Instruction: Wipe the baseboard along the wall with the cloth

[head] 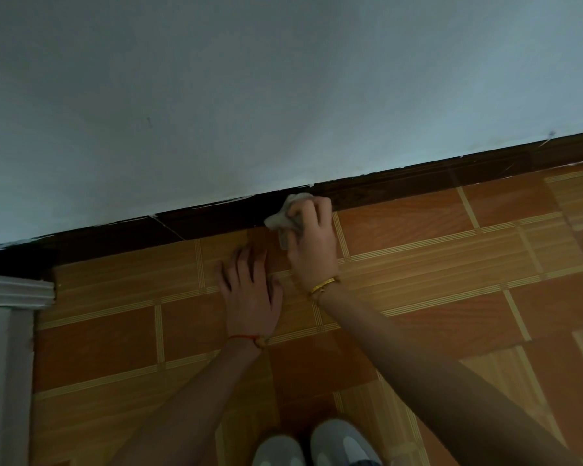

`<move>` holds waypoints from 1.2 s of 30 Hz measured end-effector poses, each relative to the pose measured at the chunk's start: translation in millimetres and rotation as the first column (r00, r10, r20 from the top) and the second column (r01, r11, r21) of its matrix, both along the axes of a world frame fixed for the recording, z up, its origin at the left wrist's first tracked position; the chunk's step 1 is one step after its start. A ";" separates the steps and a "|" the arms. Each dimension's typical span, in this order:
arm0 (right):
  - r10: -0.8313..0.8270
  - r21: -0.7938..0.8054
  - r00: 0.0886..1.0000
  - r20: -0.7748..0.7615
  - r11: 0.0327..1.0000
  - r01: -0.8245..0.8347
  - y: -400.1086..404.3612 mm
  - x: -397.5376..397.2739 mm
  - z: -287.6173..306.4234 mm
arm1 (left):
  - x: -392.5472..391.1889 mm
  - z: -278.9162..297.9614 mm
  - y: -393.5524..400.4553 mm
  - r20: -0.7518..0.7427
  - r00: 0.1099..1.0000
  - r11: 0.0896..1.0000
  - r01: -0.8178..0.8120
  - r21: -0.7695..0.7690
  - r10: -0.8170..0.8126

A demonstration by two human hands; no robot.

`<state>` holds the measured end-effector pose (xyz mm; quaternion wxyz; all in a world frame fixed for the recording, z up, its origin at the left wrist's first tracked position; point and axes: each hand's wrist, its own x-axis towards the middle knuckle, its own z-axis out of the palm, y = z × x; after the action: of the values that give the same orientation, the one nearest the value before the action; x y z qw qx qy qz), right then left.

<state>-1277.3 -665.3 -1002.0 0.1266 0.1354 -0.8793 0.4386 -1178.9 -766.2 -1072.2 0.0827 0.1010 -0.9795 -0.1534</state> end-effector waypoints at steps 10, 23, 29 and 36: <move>-0.571 -0.075 0.816 0.088 0.813 0.577 90.8 -50.5 16.5 | 0.0 1.5 1.0 -0.004 1.000 1.000 -0.002 0.013 0.002; -0.121 -0.061 0.992 -0.020 0.991 0.120 35.2 -15.9 15.0 | 0.2 0.8 1.7 -0.011 1.000 1.000 -0.002 -0.003 0.002; -0.459 -0.022 0.885 0.077 0.887 0.462 91.4 -40.4 14.6 | 0.8 0.0 2.1 -0.007 1.000 1.000 -0.004 0.020 0.004; 0.005 0.246 0.983 0.185 0.968 -0.051 55.1 1.0 -23.7 | 0.4 1.6 2.9 0.004 1.000 1.000 -0.009 0.008 0.009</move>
<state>-1276.3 -610.1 -1025.7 0.0210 0.1216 -0.9334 0.3370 -1178.5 -763.3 -1070.6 0.0809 0.1061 -0.9786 -0.1567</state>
